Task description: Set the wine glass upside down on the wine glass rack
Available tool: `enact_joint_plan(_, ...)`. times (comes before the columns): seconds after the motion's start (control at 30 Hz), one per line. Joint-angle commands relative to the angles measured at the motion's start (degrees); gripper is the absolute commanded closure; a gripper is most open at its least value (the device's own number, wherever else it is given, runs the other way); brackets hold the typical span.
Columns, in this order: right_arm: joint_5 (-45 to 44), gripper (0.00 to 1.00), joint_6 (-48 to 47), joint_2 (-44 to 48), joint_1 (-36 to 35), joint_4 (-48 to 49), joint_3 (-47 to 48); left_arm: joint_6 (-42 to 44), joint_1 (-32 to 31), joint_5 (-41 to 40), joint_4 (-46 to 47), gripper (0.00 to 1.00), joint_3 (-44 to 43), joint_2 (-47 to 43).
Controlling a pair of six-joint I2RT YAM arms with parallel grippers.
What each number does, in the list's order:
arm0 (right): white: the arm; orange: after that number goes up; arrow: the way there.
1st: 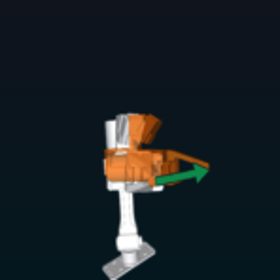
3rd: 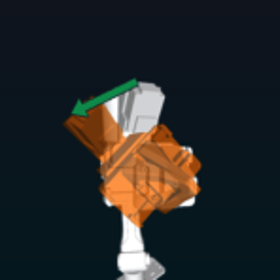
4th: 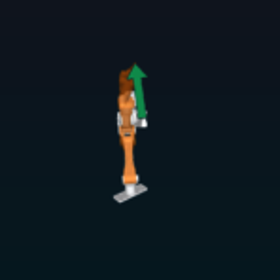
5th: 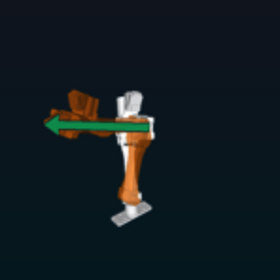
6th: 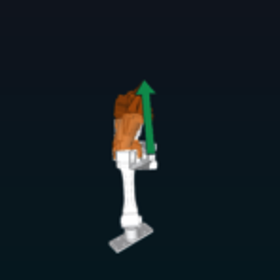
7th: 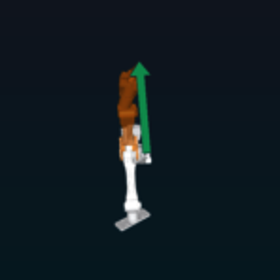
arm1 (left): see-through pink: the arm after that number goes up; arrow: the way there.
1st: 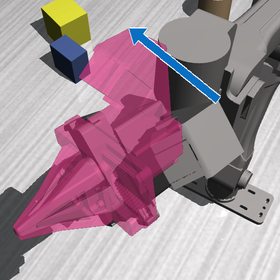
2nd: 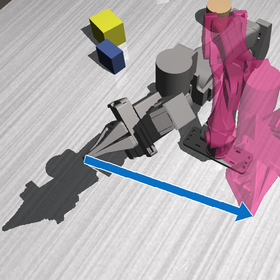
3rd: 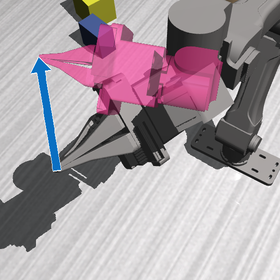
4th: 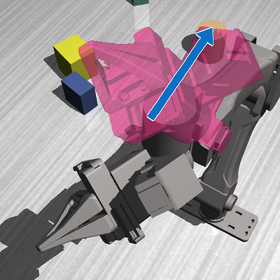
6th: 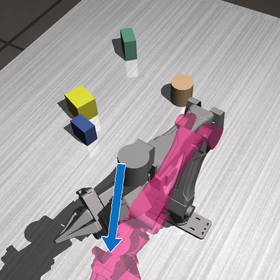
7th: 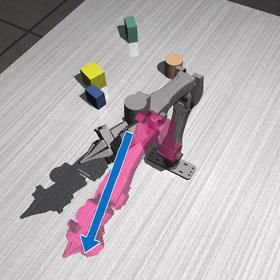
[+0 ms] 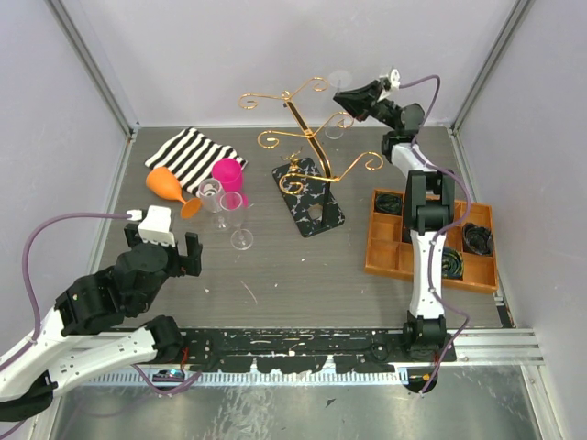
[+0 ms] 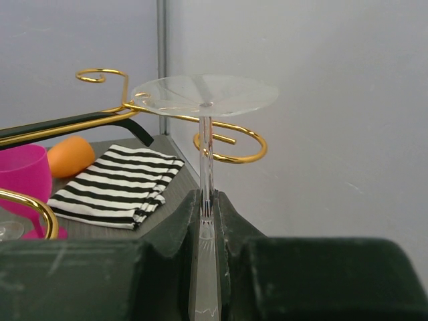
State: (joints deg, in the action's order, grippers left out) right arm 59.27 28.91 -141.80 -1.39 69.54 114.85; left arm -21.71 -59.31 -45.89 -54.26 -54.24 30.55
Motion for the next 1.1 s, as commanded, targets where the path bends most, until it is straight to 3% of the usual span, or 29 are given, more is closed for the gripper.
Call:
enact_joint_plan(0.0,0.93,1.0,3.62,-1.16,-1.02,6.48,3.57,0.14,-0.14,-0.52,1.18,0.02,-0.09,-0.02)
enact_joint_plan(0.6,-3.69,1.0,1.84,-3.67,-5.03,4.64,4.69,0.14,-0.17,-0.62,1.26,0.02,0.01,0.04)
enact_joint_plan(1.07,-8.84,1.0,-5.02,-3.75,-7.51,-3.08,5.77,0.44,-0.18,-0.34,1.66,0.02,0.23,0.97)
